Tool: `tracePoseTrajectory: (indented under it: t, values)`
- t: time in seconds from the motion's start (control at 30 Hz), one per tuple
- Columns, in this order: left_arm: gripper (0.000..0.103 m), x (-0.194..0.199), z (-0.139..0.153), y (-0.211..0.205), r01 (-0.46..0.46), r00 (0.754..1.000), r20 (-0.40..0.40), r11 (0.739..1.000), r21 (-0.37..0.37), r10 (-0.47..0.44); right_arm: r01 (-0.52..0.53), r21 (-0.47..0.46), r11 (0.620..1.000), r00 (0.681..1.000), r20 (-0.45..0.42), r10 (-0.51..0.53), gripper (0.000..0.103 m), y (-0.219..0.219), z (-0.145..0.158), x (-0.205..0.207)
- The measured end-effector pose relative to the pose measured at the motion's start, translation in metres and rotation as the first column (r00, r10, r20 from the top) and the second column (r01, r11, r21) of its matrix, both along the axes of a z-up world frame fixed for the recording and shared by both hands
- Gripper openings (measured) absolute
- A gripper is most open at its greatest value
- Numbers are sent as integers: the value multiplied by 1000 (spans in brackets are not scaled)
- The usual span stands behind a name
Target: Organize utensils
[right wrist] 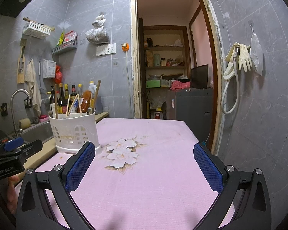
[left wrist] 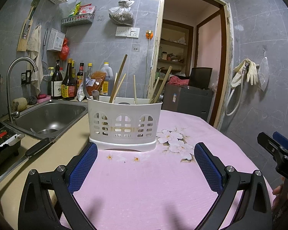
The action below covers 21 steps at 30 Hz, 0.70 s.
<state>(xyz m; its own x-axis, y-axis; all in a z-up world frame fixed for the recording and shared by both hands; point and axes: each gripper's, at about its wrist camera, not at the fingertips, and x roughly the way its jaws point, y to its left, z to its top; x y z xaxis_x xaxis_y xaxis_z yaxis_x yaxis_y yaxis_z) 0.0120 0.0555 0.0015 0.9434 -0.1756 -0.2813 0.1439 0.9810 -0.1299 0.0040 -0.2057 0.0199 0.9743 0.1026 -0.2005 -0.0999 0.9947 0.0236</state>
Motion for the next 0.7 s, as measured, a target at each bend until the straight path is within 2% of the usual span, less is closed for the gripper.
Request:
tracePoseTrajectory:
  t: [0.7]
  values:
    - [99,2,-3,0,4,1000,-13,1000,-3,-4,1,6,1000,1000,-9,-1,103,2,-6,2]
